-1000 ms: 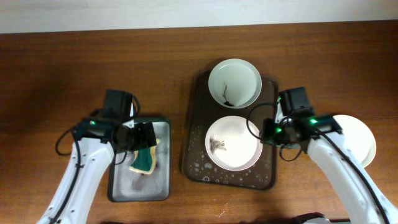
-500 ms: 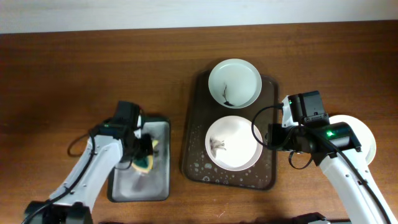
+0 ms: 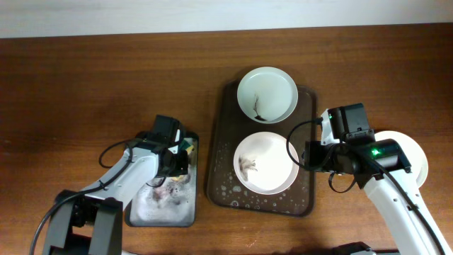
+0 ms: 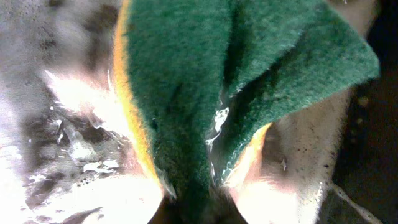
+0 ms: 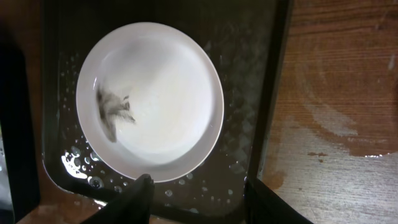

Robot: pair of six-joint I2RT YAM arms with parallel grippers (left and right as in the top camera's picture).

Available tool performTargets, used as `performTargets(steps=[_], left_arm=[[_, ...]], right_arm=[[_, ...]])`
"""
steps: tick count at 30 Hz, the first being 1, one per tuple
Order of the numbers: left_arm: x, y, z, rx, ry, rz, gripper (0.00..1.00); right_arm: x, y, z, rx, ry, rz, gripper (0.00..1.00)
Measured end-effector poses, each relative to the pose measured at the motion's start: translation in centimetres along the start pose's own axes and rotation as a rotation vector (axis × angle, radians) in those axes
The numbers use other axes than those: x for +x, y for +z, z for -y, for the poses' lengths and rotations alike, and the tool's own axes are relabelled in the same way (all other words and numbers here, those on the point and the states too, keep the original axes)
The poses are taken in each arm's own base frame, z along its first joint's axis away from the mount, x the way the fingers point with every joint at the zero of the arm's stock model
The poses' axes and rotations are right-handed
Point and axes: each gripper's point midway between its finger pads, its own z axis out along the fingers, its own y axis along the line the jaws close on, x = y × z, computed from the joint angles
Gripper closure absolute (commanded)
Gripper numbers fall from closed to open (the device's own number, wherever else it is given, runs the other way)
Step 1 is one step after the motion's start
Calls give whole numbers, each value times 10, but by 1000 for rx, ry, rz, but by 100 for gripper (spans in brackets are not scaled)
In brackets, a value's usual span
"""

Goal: Clean dirty plates on tray and stack at the side
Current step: 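Dip the sponge in the soapy tray and carry it to the plate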

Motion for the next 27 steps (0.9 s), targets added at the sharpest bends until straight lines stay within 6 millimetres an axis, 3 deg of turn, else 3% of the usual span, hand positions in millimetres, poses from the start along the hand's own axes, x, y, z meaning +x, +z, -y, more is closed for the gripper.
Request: performTargets(steps=[2,3,5,6,7,10,11,13,14,15,17,18,19,20,21,23,25,27], left_arm=[[10,-2,-1,-20,8,-57,100],[19,-5,-3,-33,8,-108,95],[34,-17,-6,-58,-1,-212,65],[33,-25,-5,-65,-9,-230,48],[27,-33,-3,-65,-10,-234,42],[-11,-43,6,-38,-10,-116,37],[-15,-42,6,-42,-9,-98,37],[-23,-39,5,-47,-8,-66,37],[-22,-33,5,-51,-7,-62,48],[-21,-25,5,-53,-1,-58,62],[-18,-7,9,-48,11,-52,100],[-16,-1,10,-49,16,-56,100],[-16,0,11,-47,21,-55,100],[-16,0,11,-47,21,-55,100],[-14,-1,11,-50,20,-65,100],[-6,-7,8,-67,20,-121,100],[-5,-25,8,-85,21,-182,100],[-26,-48,15,-76,23,-155,100]], right_arm=[[2,0,0,2,2,-8,51],[3,0,1,3,1,-11,51],[3,0,1,3,2,-11,51],[3,0,1,3,1,-10,51],[3,0,1,3,2,-12,51],[3,0,1,3,2,-12,51],[3,0,1,3,2,-12,51],[3,0,1,3,2,-12,51],[3,0,1,3,2,-12,51],[3,0,1,3,2,-13,51],[3,0,1,3,2,-12,51],[3,0,1,3,2,-12,51],[3,0,1,3,2,-12,42],[3,0,1,3,2,-12,27],[3,0,1,5,-3,-11,21],[-3,1,1,5,-12,9,40],[-4,10,2,13,-3,-14,40],[-8,31,4,27,-2,-57,43]])
